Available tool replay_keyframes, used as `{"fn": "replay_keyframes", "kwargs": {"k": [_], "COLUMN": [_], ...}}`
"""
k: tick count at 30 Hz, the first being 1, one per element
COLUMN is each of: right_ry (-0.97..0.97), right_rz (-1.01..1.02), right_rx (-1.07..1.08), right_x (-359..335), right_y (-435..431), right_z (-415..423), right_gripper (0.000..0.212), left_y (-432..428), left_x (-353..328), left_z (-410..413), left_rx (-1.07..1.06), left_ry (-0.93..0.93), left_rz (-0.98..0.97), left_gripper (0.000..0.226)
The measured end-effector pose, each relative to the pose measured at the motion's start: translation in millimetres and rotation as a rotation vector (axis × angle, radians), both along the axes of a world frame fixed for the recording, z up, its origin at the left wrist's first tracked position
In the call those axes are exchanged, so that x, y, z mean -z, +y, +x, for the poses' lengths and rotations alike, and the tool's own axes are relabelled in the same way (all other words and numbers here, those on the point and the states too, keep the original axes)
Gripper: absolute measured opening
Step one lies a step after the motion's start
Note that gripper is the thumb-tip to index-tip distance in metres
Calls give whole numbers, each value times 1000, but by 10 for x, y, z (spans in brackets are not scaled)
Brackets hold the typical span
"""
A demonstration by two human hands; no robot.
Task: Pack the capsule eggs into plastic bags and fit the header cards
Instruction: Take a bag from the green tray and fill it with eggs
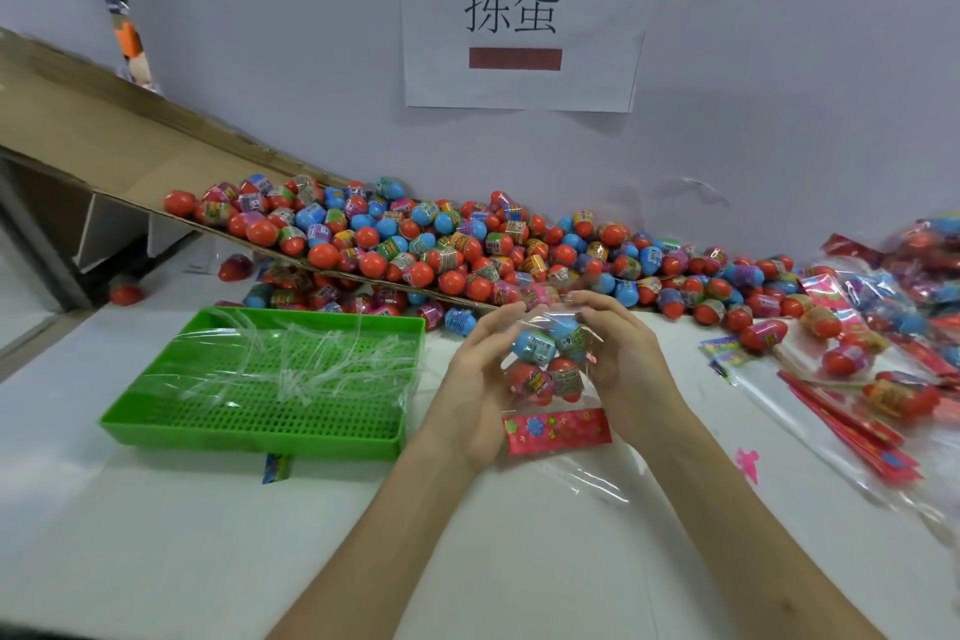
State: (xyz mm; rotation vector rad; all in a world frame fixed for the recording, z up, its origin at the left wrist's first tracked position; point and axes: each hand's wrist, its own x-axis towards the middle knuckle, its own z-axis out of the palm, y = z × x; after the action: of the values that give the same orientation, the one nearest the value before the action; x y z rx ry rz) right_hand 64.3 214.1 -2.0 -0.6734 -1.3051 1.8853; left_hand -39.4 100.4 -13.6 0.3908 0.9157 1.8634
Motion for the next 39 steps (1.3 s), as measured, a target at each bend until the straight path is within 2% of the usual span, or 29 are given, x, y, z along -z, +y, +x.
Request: {"fn": "replay_keyframes", "kwargs": {"k": [3,12,18,23,28,33,37,39], "right_ry": [-12,-34,-25,47,74,111,168,204], "right_rz": [-9,-9,-20,39,70,47,-6,0], "right_rx": [-1,95,130,27,-17,-60,-121,-159], "right_x": [-5,-13,-22,-58,-104,-136,-142,-147], "right_y": [-17,-75,-87,-91,-107,-118,-128,-135], "right_z": [-19,-44,-50,-3,9,39,45,46], "right_gripper": [21,25,26,27,38,48,47,40], "left_y": [-7,42,46,8,-44,-51,-46,-45], "left_x": [4,-34,-45,-22,-47,-55,-57,-65], "left_z": [15,85,77,22,-35,-11,-2,-7], "left_rx": [-49,-185,-99,12,68,149,138,132], "left_ry": [-41,-35,-156,-26,20,-62,-82,-95], "left_rz": [3,-29,54,123,164,251,251,230], "left_gripper": [16,25,25,8,12,13,15,18]}}
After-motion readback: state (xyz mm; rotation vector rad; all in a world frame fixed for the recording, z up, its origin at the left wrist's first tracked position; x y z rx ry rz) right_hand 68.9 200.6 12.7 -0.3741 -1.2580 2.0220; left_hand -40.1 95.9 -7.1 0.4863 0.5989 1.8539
